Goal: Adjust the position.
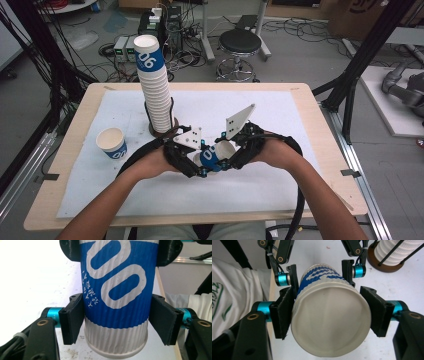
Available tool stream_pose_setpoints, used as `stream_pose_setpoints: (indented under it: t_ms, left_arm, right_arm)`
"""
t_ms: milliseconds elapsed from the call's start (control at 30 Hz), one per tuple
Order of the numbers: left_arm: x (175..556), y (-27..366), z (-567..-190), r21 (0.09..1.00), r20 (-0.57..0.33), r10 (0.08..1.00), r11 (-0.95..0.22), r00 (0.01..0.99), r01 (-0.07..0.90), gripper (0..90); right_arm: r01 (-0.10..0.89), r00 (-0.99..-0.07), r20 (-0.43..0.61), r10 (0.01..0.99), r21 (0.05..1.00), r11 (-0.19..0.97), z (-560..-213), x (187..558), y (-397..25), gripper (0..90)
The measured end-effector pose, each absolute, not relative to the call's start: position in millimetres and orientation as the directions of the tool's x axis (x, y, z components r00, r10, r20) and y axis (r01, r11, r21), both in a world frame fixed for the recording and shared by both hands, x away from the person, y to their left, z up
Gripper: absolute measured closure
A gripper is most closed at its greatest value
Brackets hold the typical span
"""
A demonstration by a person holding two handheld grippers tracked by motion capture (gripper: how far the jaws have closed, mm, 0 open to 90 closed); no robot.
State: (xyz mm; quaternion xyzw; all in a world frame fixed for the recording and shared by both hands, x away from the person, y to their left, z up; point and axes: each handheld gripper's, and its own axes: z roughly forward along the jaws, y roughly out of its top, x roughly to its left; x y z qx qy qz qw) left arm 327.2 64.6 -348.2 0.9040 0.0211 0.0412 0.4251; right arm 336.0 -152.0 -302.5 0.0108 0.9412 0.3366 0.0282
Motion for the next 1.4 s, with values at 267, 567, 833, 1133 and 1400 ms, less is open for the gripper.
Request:
stream_pose_setpoints:
  t_ms: [267, 567, 833, 1133, 1400]
  left_arm:
    - [327, 69, -356, 0.821, 0.003, 0.043, -0.571, 0.999, 0.022, 27.7]
    - [328, 86, -360, 0.907, -0.033, 0.103, -0.415, 0.994, 0.073, 19.6]
    - [326, 98, -367, 0.944, -0.048, 0.144, -0.317, 0.988, 0.092, 18.5]
    - [324, 103, -373, 0.974, -0.065, 0.172, -0.205, 0.983, 0.100, 17.7]
    - [323, 101, -379, 0.985, -0.065, 0.183, -0.147, 0.981, 0.093, 17.5]
  right_arm:
    - [0.021, -1.000, 0.002, 0.026, 0.644, 0.765, -304, 335, -156, 32.4]
    - [0.064, -0.998, 0.037, 0.053, 0.695, 0.716, -309, 335, -171, 32.2]
    - [0.107, -0.994, 0.059, 0.097, 0.763, 0.637, -318, 336, -187, 32.1]
    - [0.147, -0.986, 0.083, 0.147, 0.849, 0.507, -330, 335, -207, 32.1]
    - [0.175, -0.980, 0.125, 0.158, 0.915, 0.365, -343, 334, -221, 32.1]
